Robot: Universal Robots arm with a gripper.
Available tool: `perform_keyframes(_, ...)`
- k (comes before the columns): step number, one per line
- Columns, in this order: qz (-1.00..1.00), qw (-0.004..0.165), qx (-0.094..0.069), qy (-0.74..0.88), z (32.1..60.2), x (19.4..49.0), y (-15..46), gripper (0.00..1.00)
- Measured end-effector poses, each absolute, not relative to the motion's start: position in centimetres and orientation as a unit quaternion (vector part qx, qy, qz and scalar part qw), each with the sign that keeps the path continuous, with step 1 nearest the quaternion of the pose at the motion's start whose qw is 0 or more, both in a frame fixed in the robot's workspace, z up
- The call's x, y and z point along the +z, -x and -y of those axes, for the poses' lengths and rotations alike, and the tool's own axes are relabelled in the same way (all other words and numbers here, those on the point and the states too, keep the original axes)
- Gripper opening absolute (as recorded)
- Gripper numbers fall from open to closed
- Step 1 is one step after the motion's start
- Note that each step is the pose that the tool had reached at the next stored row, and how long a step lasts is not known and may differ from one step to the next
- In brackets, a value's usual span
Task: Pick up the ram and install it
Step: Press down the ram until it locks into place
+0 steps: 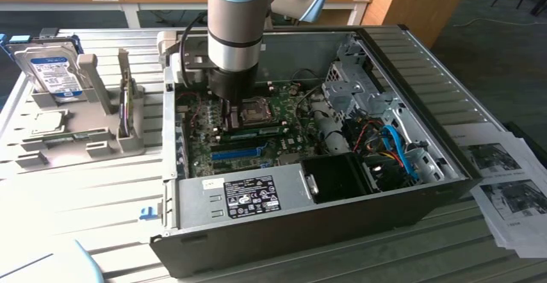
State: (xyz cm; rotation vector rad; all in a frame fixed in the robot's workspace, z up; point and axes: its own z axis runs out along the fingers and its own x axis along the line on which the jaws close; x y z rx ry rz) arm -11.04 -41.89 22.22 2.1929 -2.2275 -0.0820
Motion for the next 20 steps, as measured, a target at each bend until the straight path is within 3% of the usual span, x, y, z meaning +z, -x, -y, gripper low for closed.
perform_keyframes(20,0.712,0.007,-0.026,-0.701,41.92,22.97,11.04,0.09)
